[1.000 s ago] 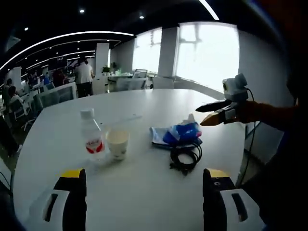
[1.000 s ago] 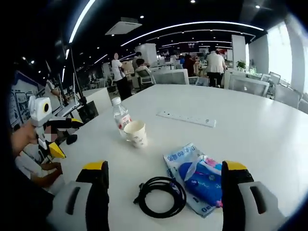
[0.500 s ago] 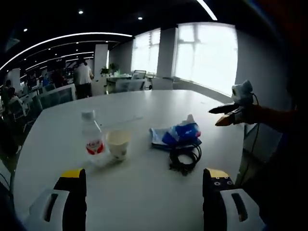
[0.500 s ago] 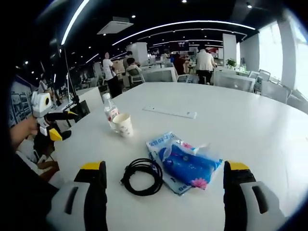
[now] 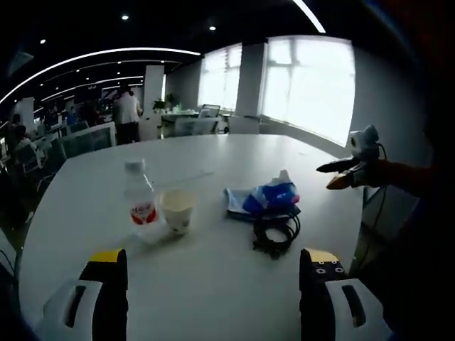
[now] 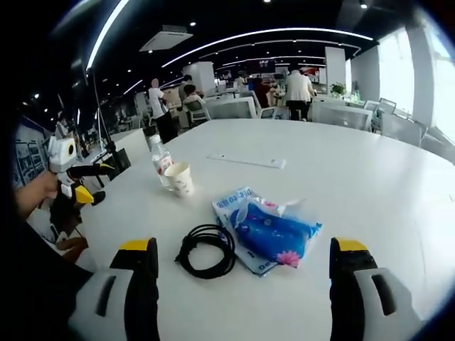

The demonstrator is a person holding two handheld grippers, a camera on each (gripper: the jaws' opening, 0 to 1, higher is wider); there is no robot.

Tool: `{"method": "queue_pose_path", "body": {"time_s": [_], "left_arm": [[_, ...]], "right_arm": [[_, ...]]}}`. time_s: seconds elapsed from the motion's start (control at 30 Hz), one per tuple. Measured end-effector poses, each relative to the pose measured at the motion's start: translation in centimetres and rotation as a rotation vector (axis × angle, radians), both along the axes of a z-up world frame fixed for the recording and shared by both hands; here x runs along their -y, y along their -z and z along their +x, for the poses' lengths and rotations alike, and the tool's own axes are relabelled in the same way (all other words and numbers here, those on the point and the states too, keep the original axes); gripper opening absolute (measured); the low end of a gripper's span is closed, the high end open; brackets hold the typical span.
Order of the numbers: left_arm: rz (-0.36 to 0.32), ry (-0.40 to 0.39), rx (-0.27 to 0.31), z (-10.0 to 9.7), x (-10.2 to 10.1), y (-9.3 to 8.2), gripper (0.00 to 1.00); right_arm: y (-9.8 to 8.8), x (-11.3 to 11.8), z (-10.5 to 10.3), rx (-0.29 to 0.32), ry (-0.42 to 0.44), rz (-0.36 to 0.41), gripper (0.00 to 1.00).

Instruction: Arrange the tabletop items into an orderly group along one side of the table until the central work area is clear of visible clutter.

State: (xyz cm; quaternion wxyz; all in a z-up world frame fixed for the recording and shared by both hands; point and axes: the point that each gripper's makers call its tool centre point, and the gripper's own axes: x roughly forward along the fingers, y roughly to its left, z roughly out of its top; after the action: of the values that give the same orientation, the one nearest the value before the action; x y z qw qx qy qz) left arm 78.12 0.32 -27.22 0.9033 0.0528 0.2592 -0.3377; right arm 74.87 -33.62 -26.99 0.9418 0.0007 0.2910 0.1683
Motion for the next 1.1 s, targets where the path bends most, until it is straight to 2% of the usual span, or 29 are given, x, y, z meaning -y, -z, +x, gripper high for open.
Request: {"method": "queue_pose_path", "body": {"time_s": [0.23,0.43,0.57,0.7,0.77,0.83,1.03,1.1], "left_arm": [[0.007,0.012,0.004,-0.1,0.9,-0.1,0.99],[0.016,0.038,-0.005,-0.1,2.4,-0.1,0.99],[0.003,0.067,-0.015,0.5,2.5,0.7,0.97],[0.003,0.118,-0.038,-0.3,4.7,1.0,0.93],[0.001,0.170,-0.083,-1.2,6.2,1.3,0.84],[-0.008,0.191,-0.081,-1.2,7.5,1.3,0.80],[-0.010,0.254,-0.091,-1.3,10.8,1.3,0.75],[-0.017,0.270,-0.094,-1.4,11.8,1.4,0.74]], "right_arm": [[0.6,-0.1,-0.2,-0.014,0.007,0.004,0.97],[1.3,-0.5,-0.2,-0.023,0.012,0.014,0.91],[2.0,-1.0,-0.5,-0.039,0.013,0.033,0.88],[2.8,-1.7,-0.9,-0.062,0.005,0.052,0.77],[3.6,-1.8,-1.0,-0.077,0.004,0.040,0.75],[4.0,-2.3,-1.1,-0.084,0.004,0.059,0.70],[5.2,-3.3,-1.3,-0.110,0.007,0.078,0.59],[5.7,-3.7,-1.3,-0.117,0.001,0.075,0.58]]}}
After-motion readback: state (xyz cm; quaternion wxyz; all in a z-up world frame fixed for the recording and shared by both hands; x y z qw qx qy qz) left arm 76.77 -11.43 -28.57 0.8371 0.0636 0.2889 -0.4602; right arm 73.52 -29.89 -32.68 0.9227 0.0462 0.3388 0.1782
